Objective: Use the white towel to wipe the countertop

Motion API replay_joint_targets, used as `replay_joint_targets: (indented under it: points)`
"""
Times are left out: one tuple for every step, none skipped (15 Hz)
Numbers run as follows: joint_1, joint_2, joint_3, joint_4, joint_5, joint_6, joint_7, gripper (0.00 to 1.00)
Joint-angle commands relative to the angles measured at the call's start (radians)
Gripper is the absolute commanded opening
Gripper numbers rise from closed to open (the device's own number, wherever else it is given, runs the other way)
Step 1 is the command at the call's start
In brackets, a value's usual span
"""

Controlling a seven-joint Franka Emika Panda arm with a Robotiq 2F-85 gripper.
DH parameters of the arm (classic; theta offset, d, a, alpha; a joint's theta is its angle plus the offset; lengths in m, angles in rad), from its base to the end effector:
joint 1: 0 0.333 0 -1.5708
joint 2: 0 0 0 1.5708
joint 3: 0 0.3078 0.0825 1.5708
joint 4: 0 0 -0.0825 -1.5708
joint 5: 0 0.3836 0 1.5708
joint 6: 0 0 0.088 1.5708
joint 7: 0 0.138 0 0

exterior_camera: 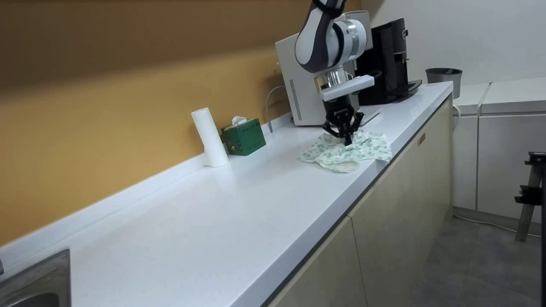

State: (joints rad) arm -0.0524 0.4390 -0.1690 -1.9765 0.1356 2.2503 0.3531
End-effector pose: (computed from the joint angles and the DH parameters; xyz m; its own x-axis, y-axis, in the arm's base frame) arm 0.5742 -0.1225 0.1973 0.7801 -0.6065 -0.1534 -0.6089 -0.7924 0.0360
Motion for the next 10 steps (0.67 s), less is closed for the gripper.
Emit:
replay_joint_targets:
  points:
    - [0.004,-0.016,0.03,-0.075,0.001,0.0,-0.01,0.01]
    - [0.005,-0.019,0.043,-0.085,0.009,-0.004,-0.026,0.01]
    - [0.007,-0.025,0.064,-0.103,0.025,-0.007,-0.054,0.01]
    - [0.009,-0.034,0.084,-0.122,0.039,-0.006,-0.081,0.01]
    - [0.011,-0.044,0.104,-0.141,0.053,-0.009,-0.107,0.01]
    - [0.016,-0.056,0.129,-0.163,0.068,-0.006,-0.137,0.01]
    - [0.02,-0.064,0.15,-0.18,0.085,-0.005,-0.163,0.01]
    - [0.028,-0.069,0.169,-0.197,0.096,0.012,-0.184,0.01]
    - [0.034,-0.072,0.185,-0.206,0.107,0.023,-0.202,0.01]
    - [0.046,-0.067,0.193,-0.211,0.105,0.045,-0.198,0.01]
